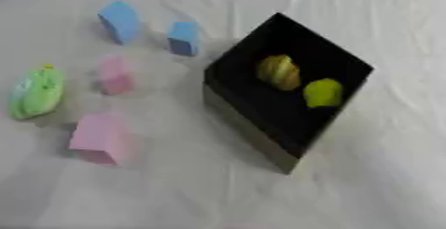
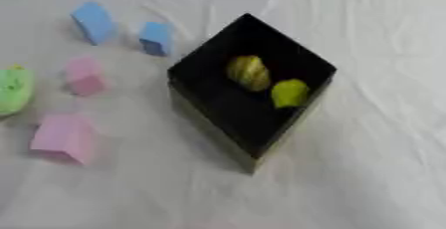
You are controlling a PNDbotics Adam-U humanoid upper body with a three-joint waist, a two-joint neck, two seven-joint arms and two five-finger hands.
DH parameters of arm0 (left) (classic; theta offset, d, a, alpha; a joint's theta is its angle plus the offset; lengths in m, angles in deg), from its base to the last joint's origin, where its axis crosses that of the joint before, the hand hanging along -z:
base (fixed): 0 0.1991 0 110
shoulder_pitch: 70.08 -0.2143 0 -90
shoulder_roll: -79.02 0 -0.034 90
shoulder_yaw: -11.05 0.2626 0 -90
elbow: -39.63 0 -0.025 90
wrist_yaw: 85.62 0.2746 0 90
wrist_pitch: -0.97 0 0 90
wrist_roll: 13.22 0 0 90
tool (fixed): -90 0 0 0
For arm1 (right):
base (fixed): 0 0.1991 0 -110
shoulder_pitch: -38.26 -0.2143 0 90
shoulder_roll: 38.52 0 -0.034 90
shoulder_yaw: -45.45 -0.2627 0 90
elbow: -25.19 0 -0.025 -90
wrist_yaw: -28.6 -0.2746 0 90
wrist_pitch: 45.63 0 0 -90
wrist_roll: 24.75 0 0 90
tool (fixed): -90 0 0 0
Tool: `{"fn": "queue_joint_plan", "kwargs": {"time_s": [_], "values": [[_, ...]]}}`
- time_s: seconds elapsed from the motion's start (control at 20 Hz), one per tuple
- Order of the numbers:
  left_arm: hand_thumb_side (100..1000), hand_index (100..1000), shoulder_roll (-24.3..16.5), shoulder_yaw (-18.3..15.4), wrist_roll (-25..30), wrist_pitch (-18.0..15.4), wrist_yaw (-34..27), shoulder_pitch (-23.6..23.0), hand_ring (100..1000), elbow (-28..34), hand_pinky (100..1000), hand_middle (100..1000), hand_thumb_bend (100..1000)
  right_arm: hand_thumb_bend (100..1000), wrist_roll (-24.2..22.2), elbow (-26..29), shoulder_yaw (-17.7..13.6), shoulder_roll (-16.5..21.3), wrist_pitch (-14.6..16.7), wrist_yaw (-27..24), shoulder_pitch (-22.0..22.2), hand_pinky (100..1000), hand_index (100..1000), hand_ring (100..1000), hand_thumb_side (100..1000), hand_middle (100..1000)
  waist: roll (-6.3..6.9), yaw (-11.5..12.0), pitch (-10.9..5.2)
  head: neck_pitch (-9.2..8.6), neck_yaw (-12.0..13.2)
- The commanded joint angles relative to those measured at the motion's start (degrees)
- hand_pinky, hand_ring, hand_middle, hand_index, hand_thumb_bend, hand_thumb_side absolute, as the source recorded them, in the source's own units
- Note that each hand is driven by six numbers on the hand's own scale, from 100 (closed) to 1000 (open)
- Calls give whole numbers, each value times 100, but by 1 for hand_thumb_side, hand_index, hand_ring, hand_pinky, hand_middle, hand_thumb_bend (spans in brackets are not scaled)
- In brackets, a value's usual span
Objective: Pick up objects on the table and place them in the box.
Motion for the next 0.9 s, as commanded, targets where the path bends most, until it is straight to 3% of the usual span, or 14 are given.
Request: {"fn": "queue_joint_plan", "kwargs": {"time_s": [0.05,0.2,0.5,0.6,0.9], "values": [[399,900,-415,49,197,117,20,60,799,100,770,784,241,100,-15,80,-52,180,-4,55,-47,862,767,818,550,588,-15,-2,-14,-76,-31],[427,902,-748,199,640,400,58,106,804,100,777,790,225,100,-24,80,-45,200,-6,52,-56,863,767,818,550,587,4,-3,-13,-84,-40],[499,911,-1759,714,2702,1384,235,363,815,100,808,804,215,100,-45,80,-25,252,-15,60,-52,862,767,819,549,587,60,11,-24,-71,-133],[518,917,-2098,925,3486,1513,283,474,821,100,824,814,217,100,-60,80,-9,272,-19,55,-68,862,767,818,550,587,82,12,-33,-53,-175],[451,941,-2635,1367,5357,1598,423,693,852,100,875,848,393,100,-105,80,23,301,-50,36,-88,863,767,819,550,587,137,-11,-51,-23,-210]]}}
